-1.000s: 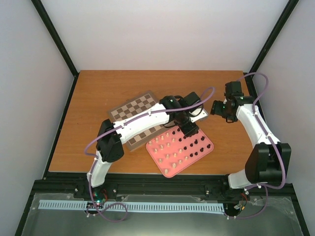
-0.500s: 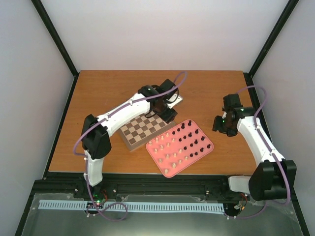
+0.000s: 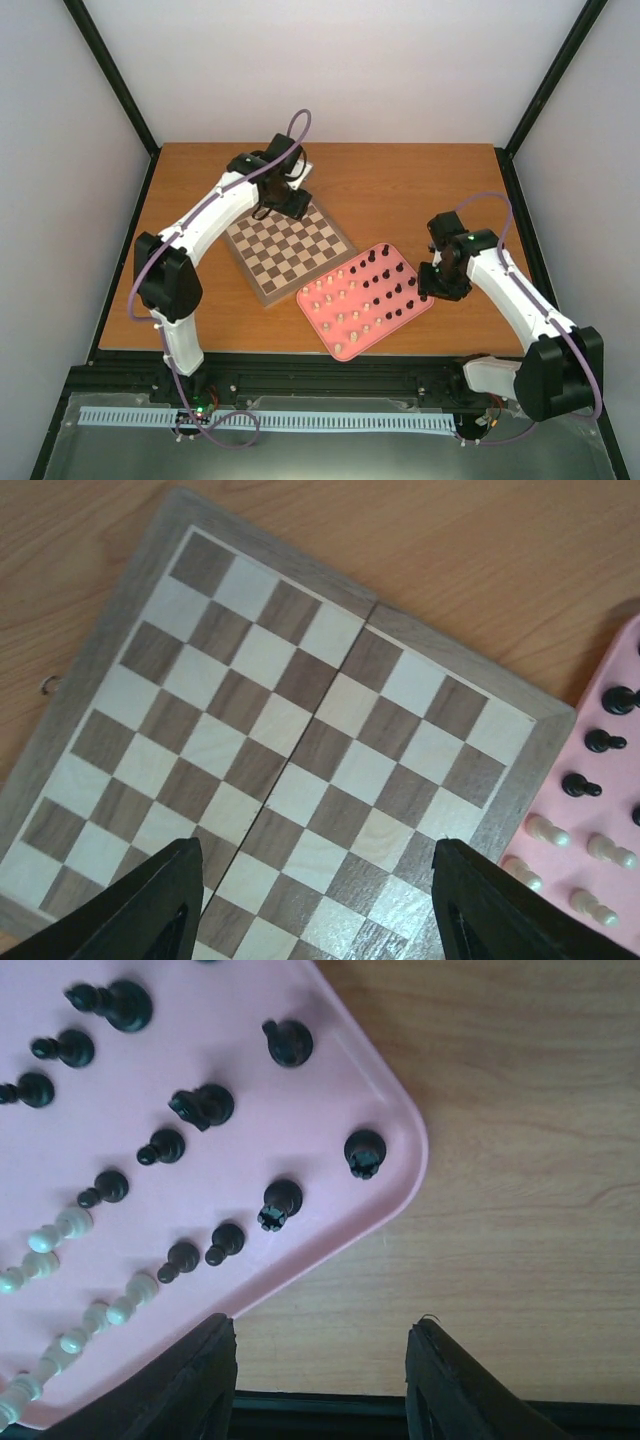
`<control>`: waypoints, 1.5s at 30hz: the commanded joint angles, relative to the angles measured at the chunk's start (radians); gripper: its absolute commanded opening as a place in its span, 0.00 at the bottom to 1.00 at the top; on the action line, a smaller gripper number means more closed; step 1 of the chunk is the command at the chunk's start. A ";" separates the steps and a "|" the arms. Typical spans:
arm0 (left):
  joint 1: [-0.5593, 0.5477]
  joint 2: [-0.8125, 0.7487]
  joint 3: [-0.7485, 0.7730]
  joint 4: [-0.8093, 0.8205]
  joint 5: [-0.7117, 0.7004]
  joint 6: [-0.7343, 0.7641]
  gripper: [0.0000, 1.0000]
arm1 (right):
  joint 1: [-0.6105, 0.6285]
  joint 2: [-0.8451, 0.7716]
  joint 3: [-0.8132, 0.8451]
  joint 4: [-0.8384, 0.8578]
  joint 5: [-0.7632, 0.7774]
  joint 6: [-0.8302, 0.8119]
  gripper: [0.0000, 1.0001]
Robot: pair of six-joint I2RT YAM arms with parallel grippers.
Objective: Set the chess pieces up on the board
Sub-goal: Pick up the chess piece from the storage box.
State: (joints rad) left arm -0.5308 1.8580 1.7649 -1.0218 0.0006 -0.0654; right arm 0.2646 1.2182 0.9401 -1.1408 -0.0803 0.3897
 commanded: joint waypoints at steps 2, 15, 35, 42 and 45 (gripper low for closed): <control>0.017 -0.051 -0.016 0.024 -0.015 -0.029 0.65 | 0.007 0.072 -0.021 0.051 -0.039 0.010 0.46; 0.018 -0.074 -0.051 0.022 -0.038 -0.021 0.65 | 0.000 0.247 -0.004 0.142 0.049 -0.022 0.37; 0.019 -0.056 -0.048 0.024 -0.056 -0.019 0.66 | -0.062 0.344 -0.001 0.188 0.029 -0.075 0.37; 0.019 -0.056 -0.056 0.025 -0.064 -0.017 0.66 | -0.062 0.352 -0.009 0.198 0.015 -0.080 0.36; 0.021 -0.053 -0.058 0.025 -0.065 -0.017 0.66 | -0.062 0.360 -0.009 0.202 0.010 -0.079 0.32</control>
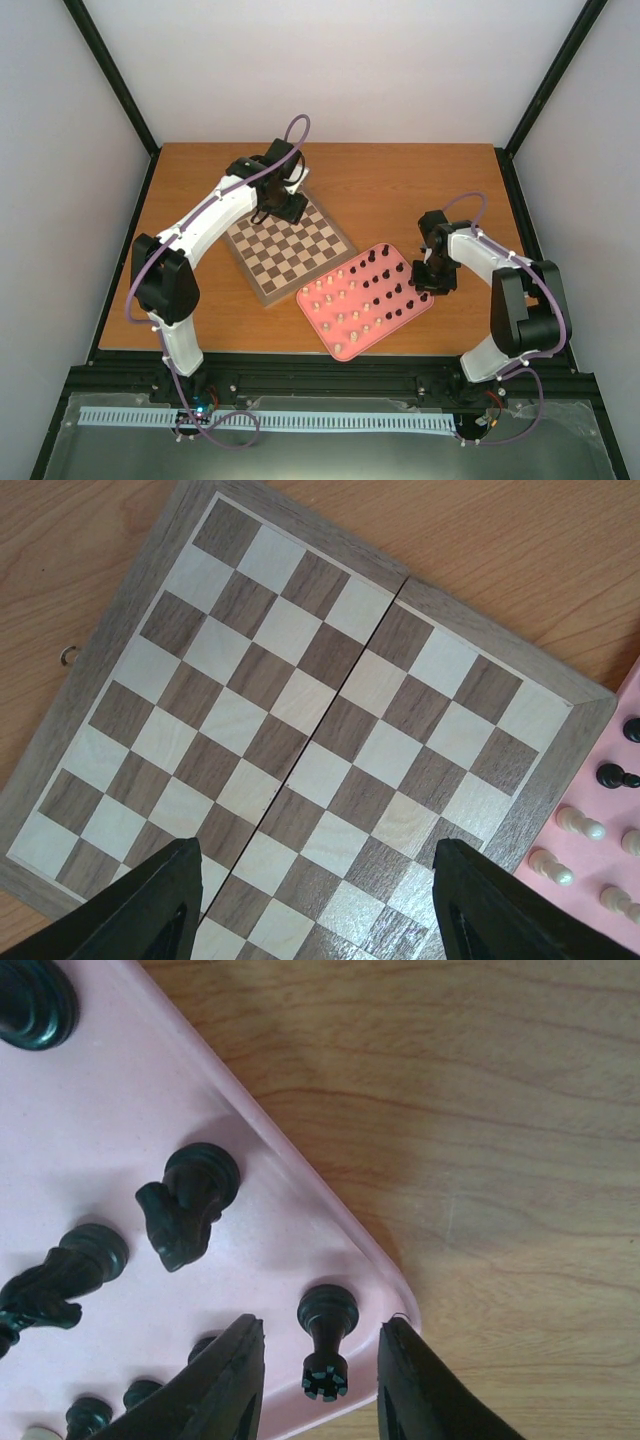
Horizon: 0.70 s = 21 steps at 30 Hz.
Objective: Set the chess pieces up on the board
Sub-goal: Pick up the chess piece from the storage box.
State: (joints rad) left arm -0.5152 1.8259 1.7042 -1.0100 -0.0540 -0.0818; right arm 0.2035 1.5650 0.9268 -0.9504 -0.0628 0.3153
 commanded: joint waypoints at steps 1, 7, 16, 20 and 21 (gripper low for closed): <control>0.004 -0.021 0.003 0.013 -0.010 -0.001 0.66 | -0.001 0.016 0.004 0.012 -0.009 -0.005 0.31; 0.003 -0.022 0.003 0.013 -0.014 -0.001 0.66 | -0.001 0.028 0.001 0.012 -0.003 -0.007 0.26; 0.004 -0.022 0.002 0.012 -0.018 -0.002 0.66 | -0.001 0.026 0.005 0.004 -0.002 -0.005 0.13; 0.004 -0.022 -0.001 0.012 -0.018 -0.003 0.66 | -0.001 0.019 -0.001 0.000 0.003 -0.001 0.04; 0.004 -0.022 -0.001 0.012 -0.019 -0.003 0.66 | -0.001 0.016 -0.003 -0.003 0.005 0.001 0.03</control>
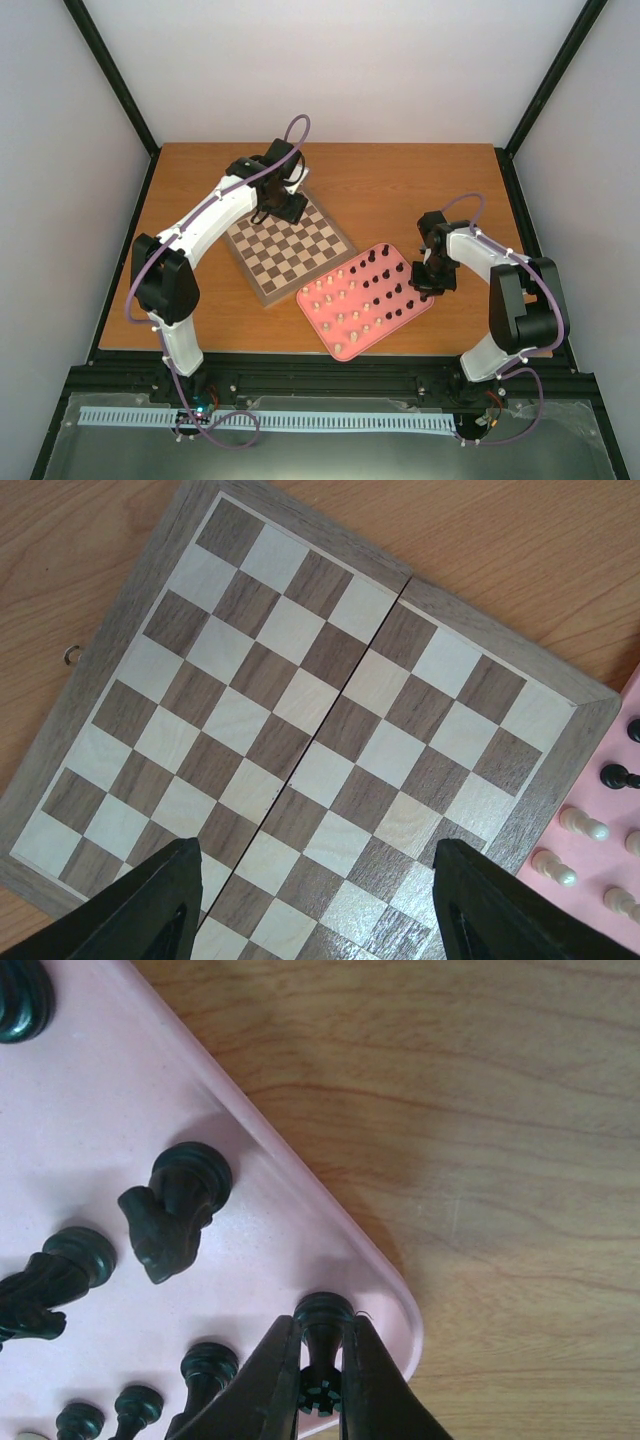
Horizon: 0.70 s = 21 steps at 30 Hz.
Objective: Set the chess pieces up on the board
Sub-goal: Pick up the chess piece from the storage box.
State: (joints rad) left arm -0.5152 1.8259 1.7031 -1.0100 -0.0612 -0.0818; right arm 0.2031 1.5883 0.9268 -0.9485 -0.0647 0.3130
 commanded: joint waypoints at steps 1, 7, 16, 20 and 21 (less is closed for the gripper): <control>0.004 -0.022 -0.002 0.013 -0.012 -0.003 0.66 | -0.001 -0.010 -0.002 -0.008 0.007 0.004 0.03; 0.004 -0.028 -0.005 0.009 -0.015 -0.006 0.66 | 0.001 -0.037 0.034 -0.053 0.005 0.007 0.03; 0.067 -0.064 -0.007 0.000 0.029 -0.039 0.66 | 0.001 -0.076 0.270 -0.202 -0.019 0.005 0.03; 0.158 -0.097 -0.023 -0.011 0.030 -0.083 0.70 | 0.018 -0.009 0.424 -0.217 -0.036 0.013 0.03; 0.185 -0.105 -0.029 -0.013 0.036 -0.096 0.70 | 0.028 0.021 0.469 -0.218 -0.034 0.013 0.03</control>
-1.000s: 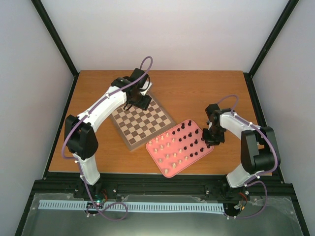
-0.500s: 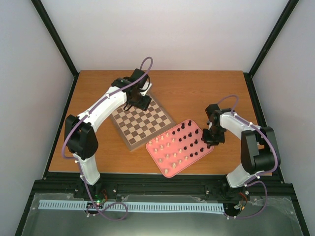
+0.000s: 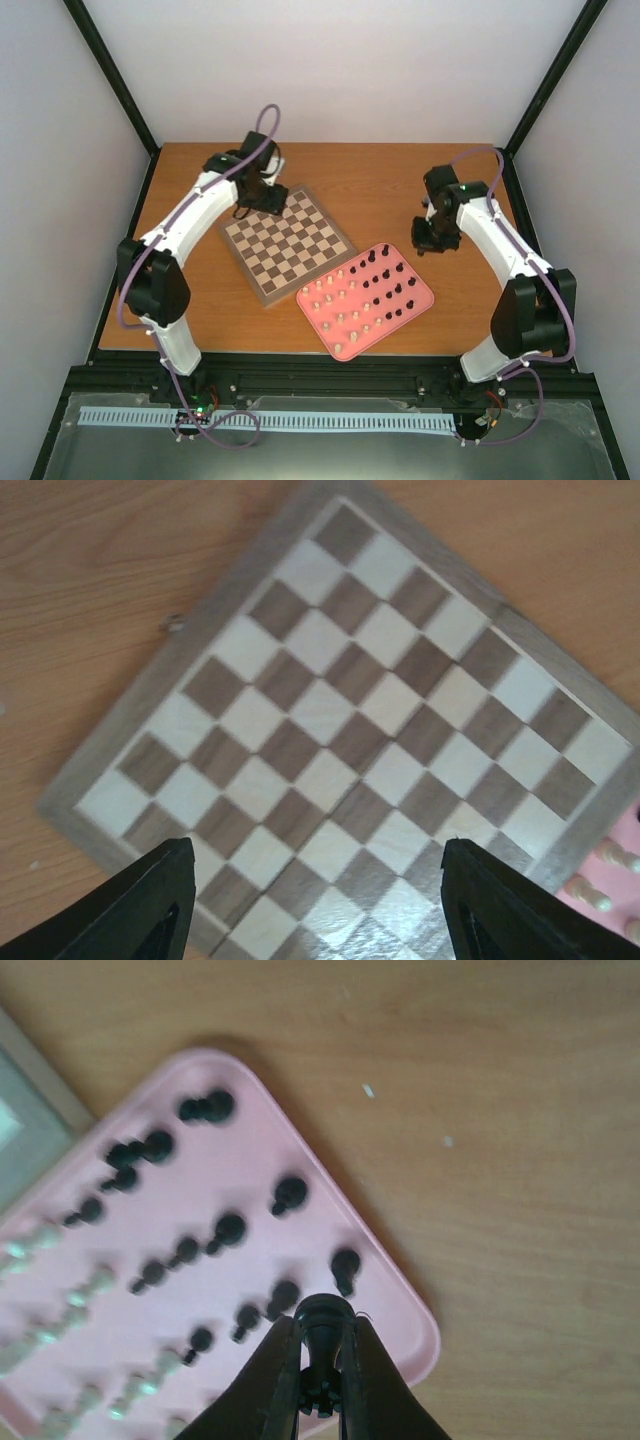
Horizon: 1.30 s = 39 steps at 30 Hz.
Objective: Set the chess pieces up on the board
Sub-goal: Pick up the chess piece from the storage box, then place the chess piece on the chessboard.
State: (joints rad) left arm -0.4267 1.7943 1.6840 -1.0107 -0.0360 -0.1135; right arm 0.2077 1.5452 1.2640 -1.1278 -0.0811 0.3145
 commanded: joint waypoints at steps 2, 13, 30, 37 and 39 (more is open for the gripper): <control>0.148 -0.096 -0.024 -0.016 0.024 -0.087 0.70 | 0.051 0.133 0.232 -0.040 -0.012 0.011 0.03; 0.223 -0.201 -0.148 0.001 0.010 -0.127 0.71 | 0.208 0.669 1.024 -0.114 -0.062 0.023 0.03; 0.224 -0.242 -0.229 0.028 0.029 -0.133 0.71 | 0.356 0.984 1.234 0.130 -0.212 0.059 0.03; 0.224 -0.243 -0.244 0.039 0.043 -0.136 0.71 | 0.389 1.021 1.232 0.069 -0.114 0.044 0.03; 0.224 -0.241 -0.245 0.040 0.048 -0.136 0.71 | 0.397 1.018 1.232 0.052 -0.074 0.042 0.03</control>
State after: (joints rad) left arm -0.2024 1.5772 1.4380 -0.9909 -0.0067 -0.2340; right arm 0.5854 2.5568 2.4660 -1.0325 -0.2436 0.3592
